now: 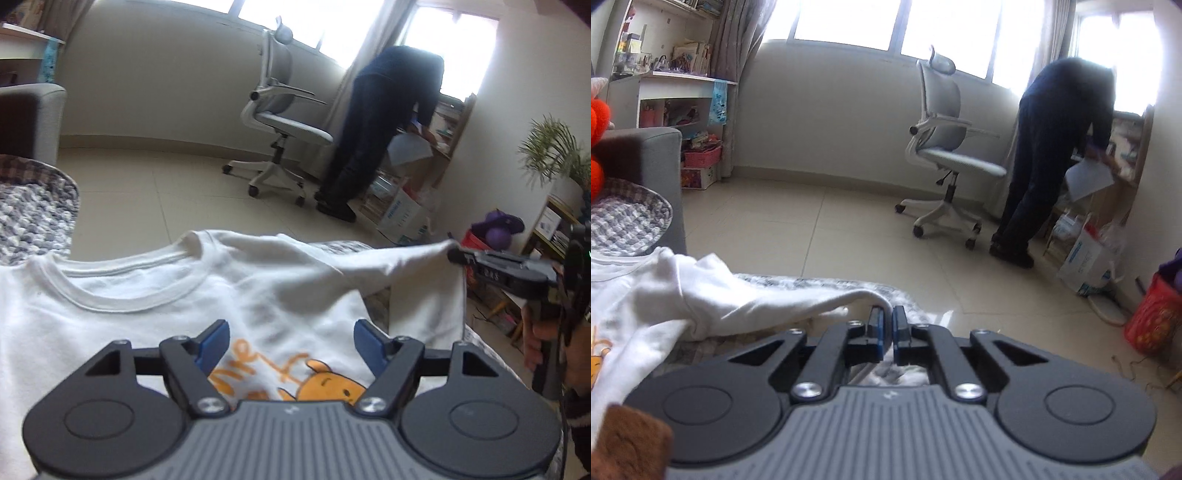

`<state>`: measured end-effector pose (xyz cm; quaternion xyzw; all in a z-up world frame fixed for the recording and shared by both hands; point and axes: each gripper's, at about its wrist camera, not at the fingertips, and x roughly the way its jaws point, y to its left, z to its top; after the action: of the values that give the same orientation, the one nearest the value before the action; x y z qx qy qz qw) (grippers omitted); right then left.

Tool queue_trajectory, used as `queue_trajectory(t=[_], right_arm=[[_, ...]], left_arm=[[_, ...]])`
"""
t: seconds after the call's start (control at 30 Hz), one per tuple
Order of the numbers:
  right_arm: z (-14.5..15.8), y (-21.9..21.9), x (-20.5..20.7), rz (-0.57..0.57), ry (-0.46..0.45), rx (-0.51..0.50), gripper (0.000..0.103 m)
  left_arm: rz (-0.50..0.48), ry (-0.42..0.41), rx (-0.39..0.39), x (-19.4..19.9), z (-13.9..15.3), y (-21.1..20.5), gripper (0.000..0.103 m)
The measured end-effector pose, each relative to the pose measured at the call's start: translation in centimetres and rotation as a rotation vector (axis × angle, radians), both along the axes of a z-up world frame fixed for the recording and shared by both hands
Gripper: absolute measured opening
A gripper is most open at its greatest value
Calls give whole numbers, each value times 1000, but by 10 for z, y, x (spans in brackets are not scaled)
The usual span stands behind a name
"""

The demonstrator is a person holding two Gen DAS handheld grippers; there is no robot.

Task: Fold clothes
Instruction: 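Close the right tool on the other sleeve and lift it, then fold the held sleeve over the shirt front and open the right tool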

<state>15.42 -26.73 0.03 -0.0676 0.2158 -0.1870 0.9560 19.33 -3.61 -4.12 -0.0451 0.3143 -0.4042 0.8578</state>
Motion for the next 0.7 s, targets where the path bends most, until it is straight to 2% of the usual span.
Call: queue_trajectory(t=[0.13,0.27,0.43,0.63,0.7], right_arm=[[14,0,-1,-15,-73,-22,4],[19,6,-4,4,-142,-29,4],[26,19,-11,138,-211,75,4],[27,47,-8,332,-166,188,4],[24,57,-5,388,-133,212,4]], left_arm=[[-52,33,9,0,-8,-9,66],[-48,65,-7,6,-13,-7,62],[-11,83,-55,13,-15,6,61],[52,83,-79,16,-14,14,55],[68,85,-80,17,-13,15,46]])
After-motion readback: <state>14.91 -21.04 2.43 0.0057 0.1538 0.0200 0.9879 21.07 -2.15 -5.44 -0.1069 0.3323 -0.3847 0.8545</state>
